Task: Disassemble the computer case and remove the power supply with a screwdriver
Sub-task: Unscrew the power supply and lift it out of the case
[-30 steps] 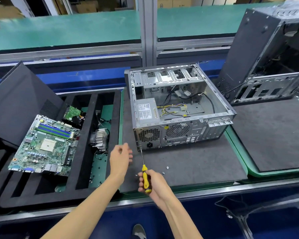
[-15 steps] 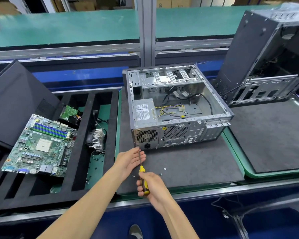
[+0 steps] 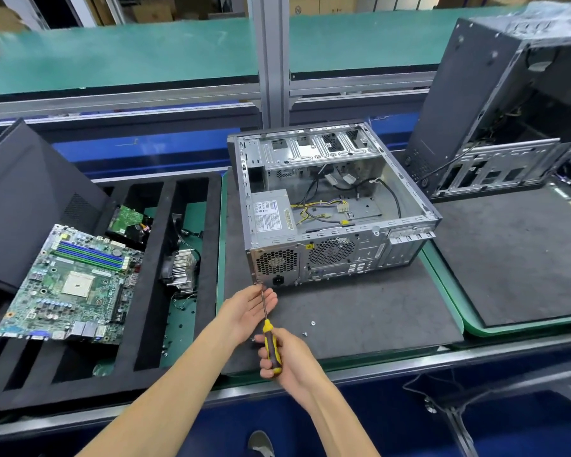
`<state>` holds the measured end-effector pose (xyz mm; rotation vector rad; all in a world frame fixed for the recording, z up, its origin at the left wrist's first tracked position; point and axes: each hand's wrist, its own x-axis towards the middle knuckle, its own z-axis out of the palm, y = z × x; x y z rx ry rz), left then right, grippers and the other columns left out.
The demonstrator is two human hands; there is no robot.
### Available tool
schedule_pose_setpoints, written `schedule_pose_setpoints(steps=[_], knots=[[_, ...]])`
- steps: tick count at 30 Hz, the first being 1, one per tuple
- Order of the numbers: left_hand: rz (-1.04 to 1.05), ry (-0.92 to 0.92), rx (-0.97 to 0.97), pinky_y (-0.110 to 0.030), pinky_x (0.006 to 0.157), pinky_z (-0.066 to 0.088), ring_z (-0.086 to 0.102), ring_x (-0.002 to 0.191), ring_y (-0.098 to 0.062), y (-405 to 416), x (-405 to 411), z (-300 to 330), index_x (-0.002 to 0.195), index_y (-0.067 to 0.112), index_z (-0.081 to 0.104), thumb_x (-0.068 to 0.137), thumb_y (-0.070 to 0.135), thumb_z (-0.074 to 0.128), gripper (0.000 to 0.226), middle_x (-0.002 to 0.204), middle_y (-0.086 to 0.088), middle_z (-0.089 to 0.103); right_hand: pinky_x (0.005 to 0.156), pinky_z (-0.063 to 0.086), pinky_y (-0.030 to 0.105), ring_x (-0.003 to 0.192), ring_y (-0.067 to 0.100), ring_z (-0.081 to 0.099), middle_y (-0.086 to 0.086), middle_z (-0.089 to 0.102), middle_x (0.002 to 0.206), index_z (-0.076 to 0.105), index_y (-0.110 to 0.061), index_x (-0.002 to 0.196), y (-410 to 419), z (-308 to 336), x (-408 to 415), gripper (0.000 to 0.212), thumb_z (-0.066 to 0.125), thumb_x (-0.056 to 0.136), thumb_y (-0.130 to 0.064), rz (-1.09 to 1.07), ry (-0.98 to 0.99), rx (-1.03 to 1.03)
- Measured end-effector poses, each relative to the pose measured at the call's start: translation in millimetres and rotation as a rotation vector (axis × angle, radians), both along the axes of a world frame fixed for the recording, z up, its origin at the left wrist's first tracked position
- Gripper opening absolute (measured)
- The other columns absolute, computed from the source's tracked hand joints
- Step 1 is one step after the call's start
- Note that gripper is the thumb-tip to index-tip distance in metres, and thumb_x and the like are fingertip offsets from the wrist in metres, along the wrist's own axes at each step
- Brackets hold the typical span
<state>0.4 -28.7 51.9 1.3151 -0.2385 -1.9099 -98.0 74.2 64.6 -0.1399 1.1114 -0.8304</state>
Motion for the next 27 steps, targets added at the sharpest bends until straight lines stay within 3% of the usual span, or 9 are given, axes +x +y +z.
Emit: schedule_pose_setpoints(steps=[4,7,12,16,19,24,27], knots=[[-0.001,0.006,0.006,-0.038,0.075,0.054,0.068,0.090,-0.029,-1,0,-2,0.105,-0.008,0.059,0.100,0.006,0.055,0.016,0.098,-0.022,0.068,0.049,0.045,0.025,0.055,0.015,0.053,0.007,0.060,0.068,0.062,-0.001,0.102,3,1,-2,0.021,0.047,0.105,-0.016,-0.004,0.008,-0.018],[-0.005,0.037,0.016,-0.040,0.078,0.053,0.067,0.092,-0.030,-1,-1,-3,0.103,-0.008,0.060,0.101,0.006,0.052,0.016,0.099,-0.022,0.067,0.045,0.037,0.021,0.052,0.012,0.047,0.006,0.056,0.066,0.054,-0.006,0.103,3,4,-4,0.013,0.053,0.104,-0.018,0.013,0.017,-0.063],[-0.017,0.020,0.013,-0.036,0.073,0.055,0.068,0.093,-0.030,-2,2,-6,0.107,-0.007,0.060,0.100,0.008,0.053,0.018,0.101,-0.021,0.069,0.046,0.038,0.022,0.051,0.012,0.047,0.005,0.055,0.064,0.062,0.001,0.102,0,-1,-5,0.029,0.041,0.107,-0.018,-0.022,-0.026,-0.038],[0.004,-0.010,0.000,-0.035,0.072,0.056,0.069,0.093,-0.029,-3,-2,-7,0.113,-0.008,0.058,0.099,0.006,0.057,0.020,0.101,-0.022,0.069,0.049,0.042,0.023,0.056,0.013,0.052,0.007,0.061,0.071,0.058,-0.003,0.104,3,-5,-4,0.011,0.056,0.102,-0.013,-0.009,0.061,-0.091],[0.022,-0.030,-0.010,-0.037,0.073,0.056,0.069,0.090,-0.032,-1,-6,-7,0.107,-0.007,0.058,0.098,0.006,0.055,0.016,0.100,-0.024,0.068,0.044,0.033,0.021,0.052,0.010,0.045,0.003,0.056,0.067,0.056,-0.005,0.104,4,-6,-8,0.010,0.060,0.100,-0.014,0.006,0.106,-0.103],[-0.029,-0.208,-0.078,-0.037,0.062,0.059,0.073,0.074,-0.035,4,-3,-2,0.089,-0.002,0.058,0.094,0.009,0.052,0.014,0.089,-0.026,0.070,0.041,0.021,0.021,0.046,0.009,0.031,-0.002,0.047,0.059,0.047,-0.013,0.093,11,-9,-23,0.012,0.058,0.097,-0.018,0.016,0.197,-0.084],[-0.219,-0.481,-0.173,-0.035,0.057,0.057,0.070,0.062,-0.031,11,-5,0,0.084,0.001,0.059,0.093,0.016,0.051,0.020,0.074,-0.021,0.069,0.040,0.018,0.021,0.048,0.009,0.026,-0.003,0.042,0.061,0.044,-0.015,0.094,18,-11,-38,0.014,0.057,0.094,-0.019,-0.048,0.252,-0.116]])
